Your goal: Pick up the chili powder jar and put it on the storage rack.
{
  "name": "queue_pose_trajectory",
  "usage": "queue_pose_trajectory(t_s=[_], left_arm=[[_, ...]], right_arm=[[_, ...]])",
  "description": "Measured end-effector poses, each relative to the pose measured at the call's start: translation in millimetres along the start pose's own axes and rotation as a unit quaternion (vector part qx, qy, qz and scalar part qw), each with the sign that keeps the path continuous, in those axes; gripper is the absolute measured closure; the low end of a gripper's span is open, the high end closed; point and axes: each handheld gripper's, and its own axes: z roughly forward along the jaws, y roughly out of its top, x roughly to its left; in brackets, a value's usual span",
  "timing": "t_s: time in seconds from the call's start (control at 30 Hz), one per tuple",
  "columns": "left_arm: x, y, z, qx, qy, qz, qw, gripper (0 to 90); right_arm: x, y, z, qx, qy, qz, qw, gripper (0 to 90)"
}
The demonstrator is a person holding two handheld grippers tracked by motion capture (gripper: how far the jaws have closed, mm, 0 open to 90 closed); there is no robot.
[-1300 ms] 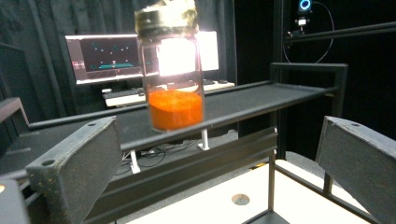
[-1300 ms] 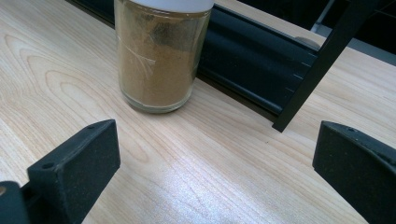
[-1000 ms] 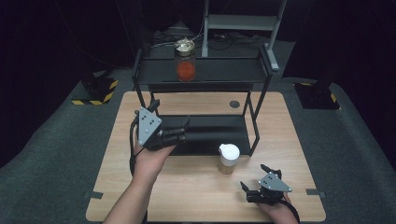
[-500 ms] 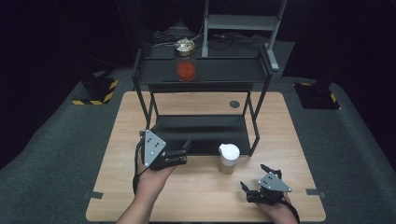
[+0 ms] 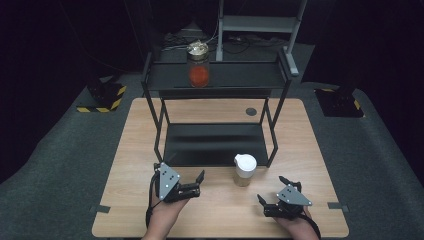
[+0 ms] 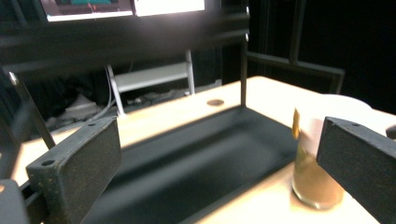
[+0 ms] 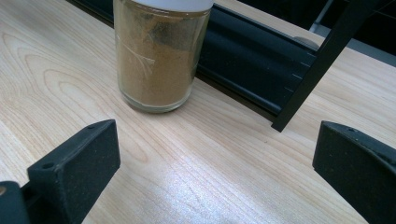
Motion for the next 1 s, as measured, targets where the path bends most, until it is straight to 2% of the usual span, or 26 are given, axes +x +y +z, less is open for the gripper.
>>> queue_pose_trajectory(t_s=[0.2,0.3,0.4,0.53,0.57,0.7,0.87,1.0], left_arm=[[-2.5,-20.9,-3.0,0.025,0.002,-0.005,0.9997,0.4],[-3.6,-33.5,-4.8,0.049,0.004,-0.003,0.9988,0.4],[-3.9,-41.6,-5.6,0.062,0.006,-0.004,0.998,0.4],[-2.2,-48.3,-5.0,0.085,0.006,0.005,0.9963,0.4],[-2.1,-49.3,-4.5,0.093,0.007,0.013,0.9956,0.4],[-0.7,-51.0,-2.0,0.115,0.007,0.023,0.993,0.4],[-3.5,-50.3,-2.0,0.119,0.009,0.044,0.9919,0.5],[-9.4,-53.3,-4.7,0.111,0.014,0.064,0.9917,0.5]], right_arm=[[0.8,-0.1,-0.1,0.0,-0.001,-0.001,1.0,0.0],[0.9,0.1,0.0,0.0,-0.002,-0.002,1.0,0.0],[0.9,-0.3,-0.3,-0.001,-0.003,0.001,1.0,0.0],[1.6,0.2,0.1,0.0,-0.005,0.0,1.0,0.0],[2.0,0.5,0.2,0.001,-0.005,0.0,1.0,0.0],[3.3,2.2,1.1,0.006,-0.006,-0.005,1.0,0.0],[5.5,2.7,1.4,0.007,-0.011,-0.005,0.9999,0.0],[7.7,4.2,2.2,0.01,-0.012,-0.01,0.9998,0.0]])
